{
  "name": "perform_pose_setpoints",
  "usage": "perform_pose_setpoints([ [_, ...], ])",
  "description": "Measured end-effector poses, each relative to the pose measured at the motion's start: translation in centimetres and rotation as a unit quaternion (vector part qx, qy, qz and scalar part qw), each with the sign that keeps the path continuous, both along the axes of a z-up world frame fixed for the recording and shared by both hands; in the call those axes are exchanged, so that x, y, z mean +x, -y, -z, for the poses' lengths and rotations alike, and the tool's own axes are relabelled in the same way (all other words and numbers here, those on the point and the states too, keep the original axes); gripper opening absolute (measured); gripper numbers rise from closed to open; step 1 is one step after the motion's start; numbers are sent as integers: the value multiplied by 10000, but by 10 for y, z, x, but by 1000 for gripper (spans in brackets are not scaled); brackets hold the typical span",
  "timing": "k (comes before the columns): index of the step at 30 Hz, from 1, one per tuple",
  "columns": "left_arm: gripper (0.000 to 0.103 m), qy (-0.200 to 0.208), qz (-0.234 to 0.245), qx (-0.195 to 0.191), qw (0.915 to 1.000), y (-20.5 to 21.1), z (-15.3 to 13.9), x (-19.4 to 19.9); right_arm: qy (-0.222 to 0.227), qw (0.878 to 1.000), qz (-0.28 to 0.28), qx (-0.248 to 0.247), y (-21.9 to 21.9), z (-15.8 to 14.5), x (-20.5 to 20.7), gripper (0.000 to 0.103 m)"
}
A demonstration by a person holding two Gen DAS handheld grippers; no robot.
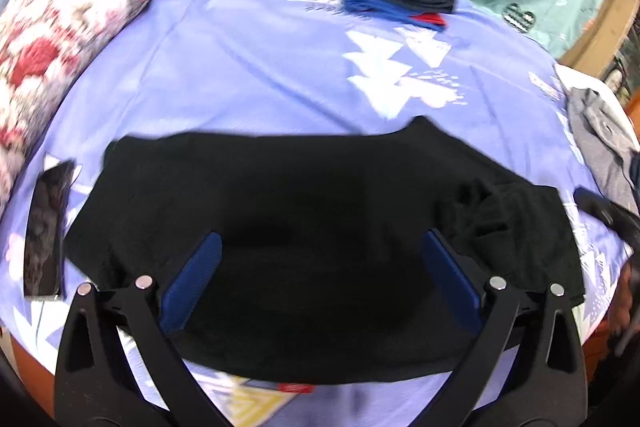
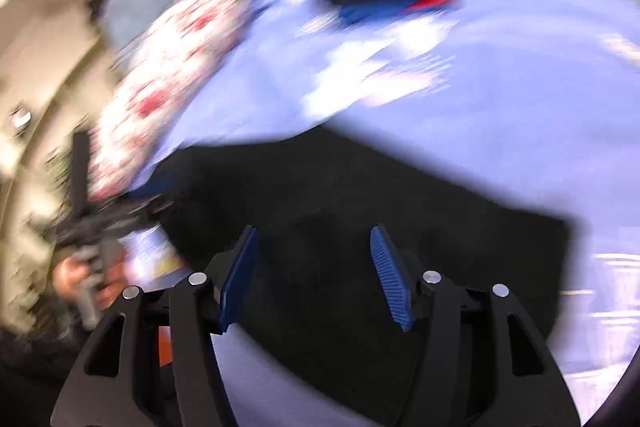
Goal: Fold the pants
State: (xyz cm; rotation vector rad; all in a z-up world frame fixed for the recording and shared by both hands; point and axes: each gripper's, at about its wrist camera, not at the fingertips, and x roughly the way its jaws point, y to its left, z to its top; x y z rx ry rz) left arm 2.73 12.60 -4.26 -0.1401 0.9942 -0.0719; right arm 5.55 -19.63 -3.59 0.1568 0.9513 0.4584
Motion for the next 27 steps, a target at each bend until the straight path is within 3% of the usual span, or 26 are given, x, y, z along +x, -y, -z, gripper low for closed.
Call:
perform_pose_setpoints([
  [1,101,20,85,14,10000,7,-2,2,-57,9984,470,-312,25,6,7,19],
  [2,101,47,213,58,9997,19,-4,5,-149,9962,727,-454,41,12,11,14],
  [4,101,84,452,138,9988,46,-7,12,-275,9929,992,-601,62,24,14,11],
  [8,101,47,907,208,9956,92,-4,22,-540,9935,897,-442,70,49,25,10],
  [10,101,-142,1062,309,9938,111,7,28,-645,9928,853,-543,71,61,32,10],
  [12,101,-322,1129,449,9921,120,21,30,-699,9922,908,-500,80,70,36,3],
  [14,101,-655,1003,683,9904,120,39,33,-587,9915,993,-598,80,64,31,4],
  [15,101,-818,885,688,9903,117,48,35,-466,9911,1013,-727,79,59,25,10],
  [17,101,-1011,745,389,9913,108,56,36,-357,9971,572,-346,76,49,4,11],
  [20,101,-1035,683,131,9922,100,60,33,-430,9990,76,-106,69,48,-26,11],
  [22,101,-1039,702,88,9921,99,63,32,-627,9974,-96,-337,65,62,-38,11],
  [26,101,-1113,644,97,9916,101,61,32,-557,9982,-29,-225,73,65,-46,12],
  [27,101,-1123,643,48,9916,98,56,30,-538,9984,80,-140,76,60,-45,19],
])
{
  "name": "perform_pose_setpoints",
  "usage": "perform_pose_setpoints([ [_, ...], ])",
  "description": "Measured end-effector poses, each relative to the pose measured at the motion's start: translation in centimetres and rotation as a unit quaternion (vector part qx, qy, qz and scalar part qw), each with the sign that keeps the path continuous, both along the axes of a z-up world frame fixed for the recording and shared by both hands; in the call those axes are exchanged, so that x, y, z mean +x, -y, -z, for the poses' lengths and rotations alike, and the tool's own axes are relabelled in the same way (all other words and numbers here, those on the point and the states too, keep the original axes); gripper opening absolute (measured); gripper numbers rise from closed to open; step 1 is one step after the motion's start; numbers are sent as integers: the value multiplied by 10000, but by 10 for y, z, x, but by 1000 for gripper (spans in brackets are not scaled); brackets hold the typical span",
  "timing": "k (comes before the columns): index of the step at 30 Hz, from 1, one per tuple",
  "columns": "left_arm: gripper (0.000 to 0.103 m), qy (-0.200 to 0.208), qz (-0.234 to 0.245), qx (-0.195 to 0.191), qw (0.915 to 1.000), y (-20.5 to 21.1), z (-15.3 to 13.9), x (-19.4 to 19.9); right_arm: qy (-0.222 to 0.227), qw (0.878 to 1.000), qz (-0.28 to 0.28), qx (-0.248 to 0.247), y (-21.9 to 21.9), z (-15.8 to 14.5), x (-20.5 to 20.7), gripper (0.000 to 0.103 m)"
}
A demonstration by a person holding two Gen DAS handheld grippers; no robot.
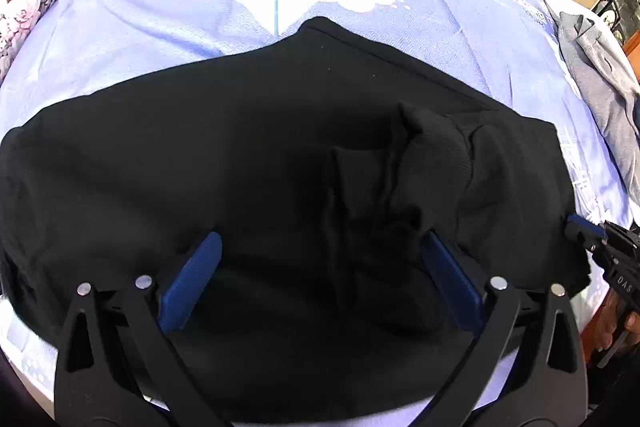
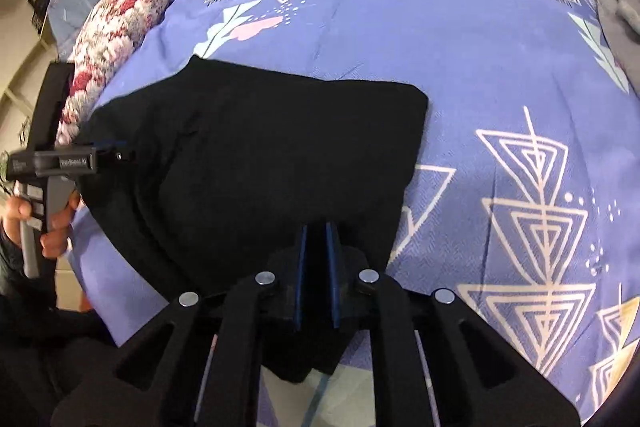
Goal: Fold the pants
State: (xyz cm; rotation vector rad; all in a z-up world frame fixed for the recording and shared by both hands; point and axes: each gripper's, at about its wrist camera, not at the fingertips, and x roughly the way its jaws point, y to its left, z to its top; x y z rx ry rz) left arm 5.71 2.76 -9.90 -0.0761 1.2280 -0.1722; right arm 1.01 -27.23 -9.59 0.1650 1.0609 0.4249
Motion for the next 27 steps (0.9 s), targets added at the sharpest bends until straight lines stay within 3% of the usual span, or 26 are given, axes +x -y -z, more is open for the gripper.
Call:
perform_pose_setpoints([
  [2,101,106,-66,-206,9997,-13,-14,-7,249,9996,158,-13,4,-11,-2,30],
  [4,101,289,-315,-361,9984,-39,-31,-16,526,9979,351,-105,5,-21,-6,48],
  [8,101,449,-1198,-487,9906,-111,-48,-34,671,9960,552,201,7,-25,-3,51],
  [11,101,352,-2086,-486,9762,-173,-46,-53,572,9956,571,464,10,-24,-2,52],
  [13,101,298,-2547,-705,9640,-205,-42,-70,576,9957,573,451,10,-26,-2,53],
  [15,101,286,-2797,-775,9565,-225,-41,-83,621,9955,596,384,11,-29,-3,55],
  [19,101,206,-2818,-1173,9520,-244,-32,-100,651,9951,627,396,9,-31,-3,56],
  [24,99,4,-2716,-1675,9477,-236,-12,-91,689,9950,571,436,2,-33,-2,56],
  [27,99,26,-2660,-1720,9485,-235,-4,-80,673,9956,502,406,-6,-33,-1,56],
])
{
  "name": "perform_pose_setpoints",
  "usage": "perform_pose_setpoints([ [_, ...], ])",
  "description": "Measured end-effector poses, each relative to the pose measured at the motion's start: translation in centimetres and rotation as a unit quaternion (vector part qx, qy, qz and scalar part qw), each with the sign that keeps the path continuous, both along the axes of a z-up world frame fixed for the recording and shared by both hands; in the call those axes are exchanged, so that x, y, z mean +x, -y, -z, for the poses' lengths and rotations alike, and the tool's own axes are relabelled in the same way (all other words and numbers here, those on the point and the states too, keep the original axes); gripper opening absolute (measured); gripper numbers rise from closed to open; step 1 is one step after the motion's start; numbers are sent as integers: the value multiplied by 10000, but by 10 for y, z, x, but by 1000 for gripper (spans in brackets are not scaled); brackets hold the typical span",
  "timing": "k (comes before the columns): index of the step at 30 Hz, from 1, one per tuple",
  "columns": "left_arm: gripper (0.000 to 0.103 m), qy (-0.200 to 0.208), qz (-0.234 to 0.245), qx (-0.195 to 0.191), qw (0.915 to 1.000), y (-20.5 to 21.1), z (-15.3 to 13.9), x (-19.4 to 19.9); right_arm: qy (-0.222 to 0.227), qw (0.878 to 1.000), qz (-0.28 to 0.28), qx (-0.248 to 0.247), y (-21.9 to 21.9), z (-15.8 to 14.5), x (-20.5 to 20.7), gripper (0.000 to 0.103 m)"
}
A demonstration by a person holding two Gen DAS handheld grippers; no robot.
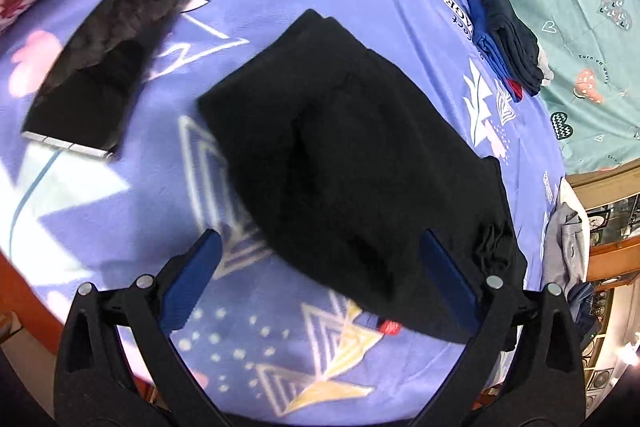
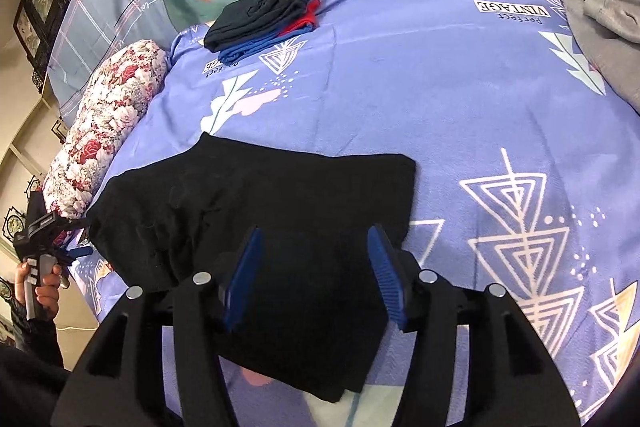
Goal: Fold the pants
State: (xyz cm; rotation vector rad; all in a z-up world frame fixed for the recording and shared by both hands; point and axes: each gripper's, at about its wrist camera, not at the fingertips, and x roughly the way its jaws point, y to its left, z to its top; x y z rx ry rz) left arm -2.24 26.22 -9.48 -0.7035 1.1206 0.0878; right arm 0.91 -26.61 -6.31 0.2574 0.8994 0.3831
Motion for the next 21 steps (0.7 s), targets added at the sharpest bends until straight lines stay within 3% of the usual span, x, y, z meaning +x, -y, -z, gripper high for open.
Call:
perform_pose_setpoints([
  [9,97,152,37,301,9994,0,8,46,-86,9999,51,-76,-9,5,7,56],
  [11,47,88,-43,499,9987,1,10,52,-114,9999,59,-71,-12,6,11,56],
  [12,25,47,98,370,9993,2,13,56,-110,9999,57,-63,-13,6,12,56],
  [16,20,135,191,541,9983,9,-1,51,-30,10000,17,-42,-15,3,14,56],
  [21,20,826,671,932,9899,47,-73,46,40,10000,13,60,-10,1,13,56],
])
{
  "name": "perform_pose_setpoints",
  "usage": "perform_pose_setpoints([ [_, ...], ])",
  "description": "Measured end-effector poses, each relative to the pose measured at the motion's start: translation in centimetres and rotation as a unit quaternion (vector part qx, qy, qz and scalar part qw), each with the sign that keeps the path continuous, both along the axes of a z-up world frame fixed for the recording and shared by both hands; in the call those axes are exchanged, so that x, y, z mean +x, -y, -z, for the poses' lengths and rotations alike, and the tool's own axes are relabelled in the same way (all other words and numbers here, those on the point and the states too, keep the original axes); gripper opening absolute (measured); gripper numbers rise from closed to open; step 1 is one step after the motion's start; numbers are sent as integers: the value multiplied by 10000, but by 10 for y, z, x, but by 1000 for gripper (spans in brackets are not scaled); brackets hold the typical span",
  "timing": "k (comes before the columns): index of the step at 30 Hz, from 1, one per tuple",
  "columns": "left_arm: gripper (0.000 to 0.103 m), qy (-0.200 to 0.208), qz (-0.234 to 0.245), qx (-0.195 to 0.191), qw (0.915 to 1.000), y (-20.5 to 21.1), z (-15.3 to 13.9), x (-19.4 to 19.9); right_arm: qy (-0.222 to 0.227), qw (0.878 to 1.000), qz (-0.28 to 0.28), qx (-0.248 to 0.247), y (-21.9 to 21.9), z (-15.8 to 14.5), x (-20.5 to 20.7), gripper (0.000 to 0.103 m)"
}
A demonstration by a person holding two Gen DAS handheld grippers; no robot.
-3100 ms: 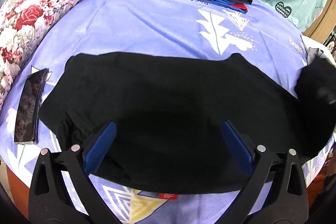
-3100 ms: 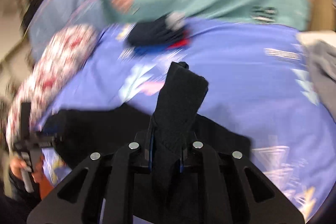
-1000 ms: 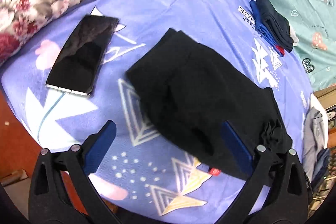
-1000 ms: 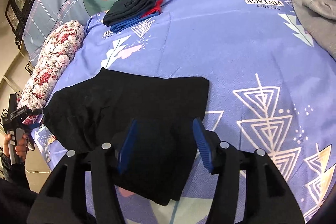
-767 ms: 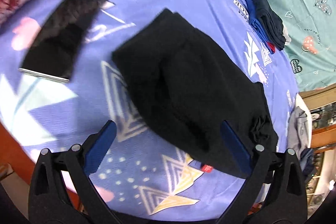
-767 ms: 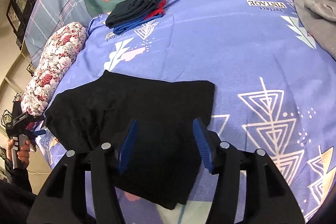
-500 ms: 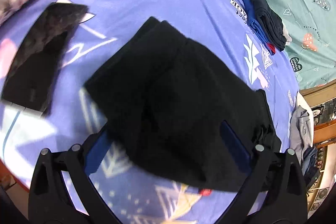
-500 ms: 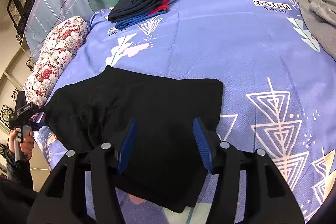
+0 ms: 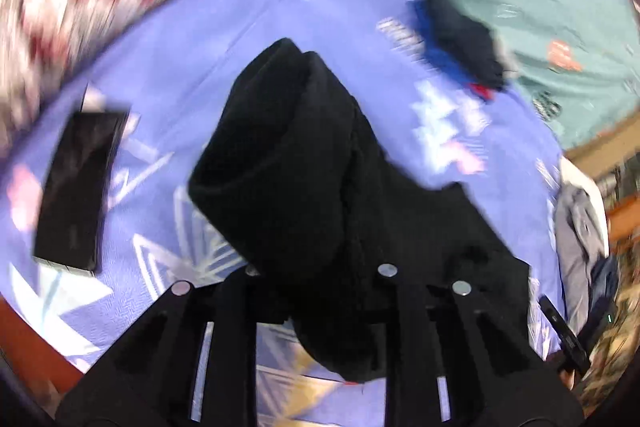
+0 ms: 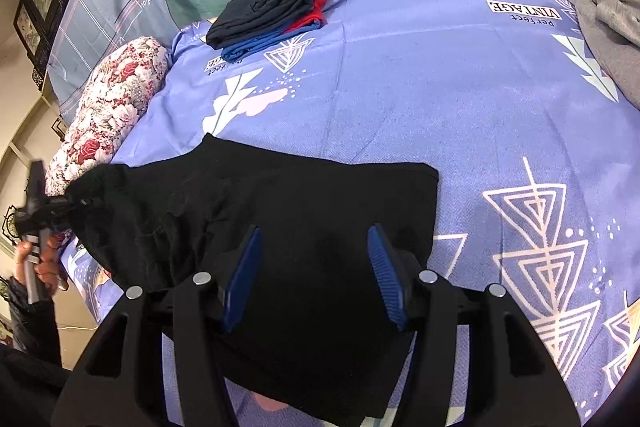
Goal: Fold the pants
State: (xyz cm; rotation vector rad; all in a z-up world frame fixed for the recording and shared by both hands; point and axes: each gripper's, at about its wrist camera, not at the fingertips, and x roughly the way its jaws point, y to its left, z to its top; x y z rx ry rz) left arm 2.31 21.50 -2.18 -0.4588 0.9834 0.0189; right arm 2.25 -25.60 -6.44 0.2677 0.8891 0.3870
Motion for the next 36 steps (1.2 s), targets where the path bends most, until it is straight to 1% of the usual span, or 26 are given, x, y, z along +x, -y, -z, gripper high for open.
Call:
perform_pose_setpoints([
  [2,20,315,324,308,9985,32,-35,1,45,10000,18,64,4,-2,-2,56],
  [5,20,663,854,558,9926,82,-68,2,122,9998,61,139,13,-3,-7,56],
  [8,21,825,1635,846,9794,148,-83,4,177,9996,112,172,23,-4,-13,56],
  [9,23,841,1896,1061,9725,171,-83,6,190,9995,141,195,27,-4,-15,56],
  [10,25,834,2160,1329,9637,200,-79,9,197,9994,166,227,31,-4,-17,56],
  [12,25,739,2481,1351,9564,236,-68,15,189,9992,237,269,38,-4,-20,56],
  [14,25,505,2887,1350,9465,277,-44,22,149,9989,324,311,46,-3,-24,56],
  [16,29,345,3066,1525,9389,301,-20,26,141,9987,358,338,53,-3,-29,56],
  [17,30,179,3170,1718,9326,318,0,29,152,9987,362,327,54,-3,-31,56],
  [18,32,-9,3197,1818,9299,329,17,34,176,9986,369,339,57,-4,-34,56],
  [19,38,-211,3232,1827,9283,338,32,37,183,9984,377,370,60,-4,-36,56],
  [20,43,-463,3299,1714,9272,345,50,41,174,9983,383,411,62,-5,-37,56],
  [21,58,-626,3349,1584,9267,349,62,42,88,9978,361,545,66,-4,-37,56],
  [22,73,-643,3415,1506,9255,352,65,40,-2,9974,337,637,67,-3,-37,56],
  [23,80,-578,3539,1408,9228,354,63,36,-92,9967,332,733,69,-2,-37,56],
  [24,95,-562,3683,1189,9204,353,58,33,-120,9961,331,804,71,-3,-36,58],
  [25,99,-652,3804,757,9194,349,51,33,-118,9959,331,829,72,-4,-36,61],
  [26,99,-745,3811,467,9203,344,48,35,-126,9958,351,837,72,-5,-34,63],
  [27,99,-815,3789,127,9218,337,42,36,-140,9953,411,864,72,-7,-31,72],
  [28,100,-834,3749,-311,9228,326,32,37,-146,9948,436,904,72,-8,-28,76],
  [30,101,-730,3663,-595,9257,309,17,35,-230,9933,379,1069,67,-10,-19,77],
  [31,101,-641,3550,-554,9310,301,9,36,-275,9920,307,1191,65,-10,-15,78],
  [32,101,-485,3334,-388,9407,287,1,35,-340,9901,219,1341,61,-10,-10,80],
  [33,101,-296,3083,-145,9507,272,-6,33,-453,9869,121,1546,55,-8,-4,87],
  [34,101,-128,2815,152,9593,258,-11,32,-531,9844,63,1679,52,-6,0,88],
  [36,101,68,2424,490,9689,234,-14,31,-785,9787,-49,1898,41,-1,11,88],
])
